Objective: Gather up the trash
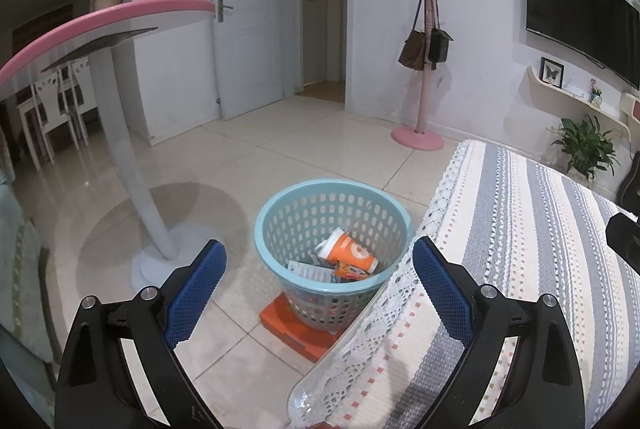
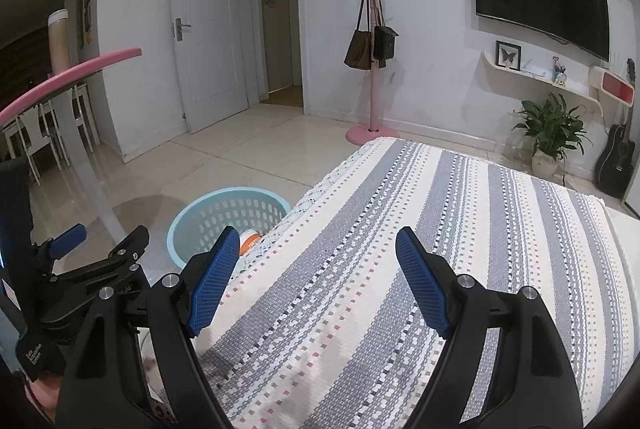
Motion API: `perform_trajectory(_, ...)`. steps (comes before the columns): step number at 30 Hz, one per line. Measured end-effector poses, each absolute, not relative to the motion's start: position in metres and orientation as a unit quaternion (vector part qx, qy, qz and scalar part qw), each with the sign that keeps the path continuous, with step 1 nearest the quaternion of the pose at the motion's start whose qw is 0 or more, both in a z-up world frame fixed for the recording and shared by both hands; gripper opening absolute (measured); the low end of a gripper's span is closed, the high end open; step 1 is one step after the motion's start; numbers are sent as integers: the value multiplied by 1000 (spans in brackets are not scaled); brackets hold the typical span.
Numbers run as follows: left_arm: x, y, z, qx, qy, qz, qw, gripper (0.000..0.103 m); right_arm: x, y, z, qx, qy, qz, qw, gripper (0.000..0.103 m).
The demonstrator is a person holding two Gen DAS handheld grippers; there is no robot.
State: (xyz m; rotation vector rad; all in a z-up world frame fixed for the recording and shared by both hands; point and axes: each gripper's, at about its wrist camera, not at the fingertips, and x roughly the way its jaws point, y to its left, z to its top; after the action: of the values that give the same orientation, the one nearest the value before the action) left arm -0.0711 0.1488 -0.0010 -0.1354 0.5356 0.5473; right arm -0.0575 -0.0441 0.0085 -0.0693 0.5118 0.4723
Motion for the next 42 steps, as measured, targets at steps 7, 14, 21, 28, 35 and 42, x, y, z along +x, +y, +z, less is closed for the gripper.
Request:
perform_trajectory(7, -71, 148, -2, -66, 263, 264, 926, 92, -58, -47, 10, -28, 251, 238, 938, 76)
perform_trajectory(14, -73, 146, -1, -65, 263, 269, 924, 92, -58, -48, 10, -27, 248, 240, 938, 76)
perform_trajectory(21, -71, 144, -1, -66, 263, 272, 923, 92, -58, -47, 10, -28, 249, 242, 937, 76)
perform_trajectory(28, -70, 147, -1, -70, 266, 275, 921, 92, -58, -45, 9, -33, 250, 243, 937, 76)
perform_trajectory(35, -71, 146, -1, -69, 265, 276, 921, 92, -58, -45, 8, -35, 251, 243, 937, 76)
perform_trajectory(42, -71, 146, -1, -68, 266, 275, 921, 92, -58, -44, 8, -35, 251, 242, 937, 76)
